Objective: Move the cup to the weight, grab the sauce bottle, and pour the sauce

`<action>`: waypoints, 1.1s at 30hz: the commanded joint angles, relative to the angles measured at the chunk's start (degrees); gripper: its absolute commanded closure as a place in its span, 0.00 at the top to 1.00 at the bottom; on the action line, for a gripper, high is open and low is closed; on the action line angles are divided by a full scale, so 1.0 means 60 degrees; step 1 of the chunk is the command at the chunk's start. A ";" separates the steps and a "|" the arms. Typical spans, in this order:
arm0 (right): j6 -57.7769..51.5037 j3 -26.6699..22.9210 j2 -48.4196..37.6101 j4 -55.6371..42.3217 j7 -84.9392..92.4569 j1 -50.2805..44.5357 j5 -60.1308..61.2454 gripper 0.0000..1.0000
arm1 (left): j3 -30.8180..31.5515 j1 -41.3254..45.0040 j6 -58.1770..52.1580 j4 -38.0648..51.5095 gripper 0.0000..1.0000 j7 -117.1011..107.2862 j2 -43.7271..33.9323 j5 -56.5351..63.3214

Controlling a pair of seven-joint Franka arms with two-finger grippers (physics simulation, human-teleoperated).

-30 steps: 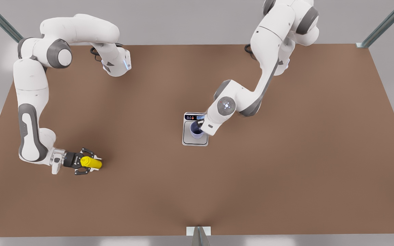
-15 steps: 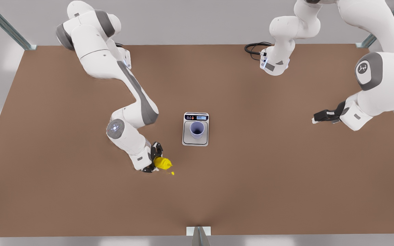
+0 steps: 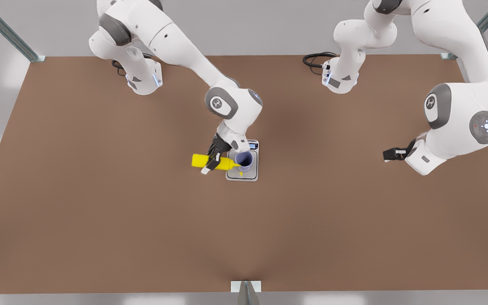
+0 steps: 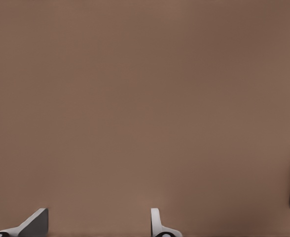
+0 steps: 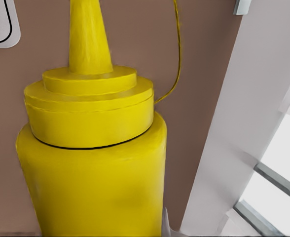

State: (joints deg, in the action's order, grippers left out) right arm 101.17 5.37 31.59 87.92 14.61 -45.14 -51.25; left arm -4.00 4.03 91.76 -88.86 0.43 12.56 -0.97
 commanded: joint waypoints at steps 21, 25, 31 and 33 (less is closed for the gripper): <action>-0.0602 0.0013 0.0535 0.0918 0.0158 -0.0987 -0.1536 0.56 | -0.0065 -0.0012 0.0029 0.0103 1.00 0.0016 0.0060 -0.0073; -0.0602 0.0014 0.0535 0.0903 0.0158 -0.0972 -0.1536 0.56 | -0.0065 -0.0012 0.0044 0.0117 1.00 0.0016 0.0074 -0.0073; -0.0587 0.0013 0.0404 0.0684 0.0173 -0.0811 -0.1449 0.56 | -0.0065 -0.0012 0.0000 0.0147 1.00 0.0031 0.0045 -0.0058; -0.0485 0.0028 0.0257 0.0567 0.0158 -0.0475 -0.0865 0.56 | -0.0065 -0.0012 0.0000 0.0132 1.00 0.0031 0.0045 -0.0058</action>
State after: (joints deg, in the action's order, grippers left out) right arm 99.40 5.53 32.47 91.09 15.81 -46.99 -53.23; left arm -4.39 3.96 91.84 -88.07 0.34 12.84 -1.36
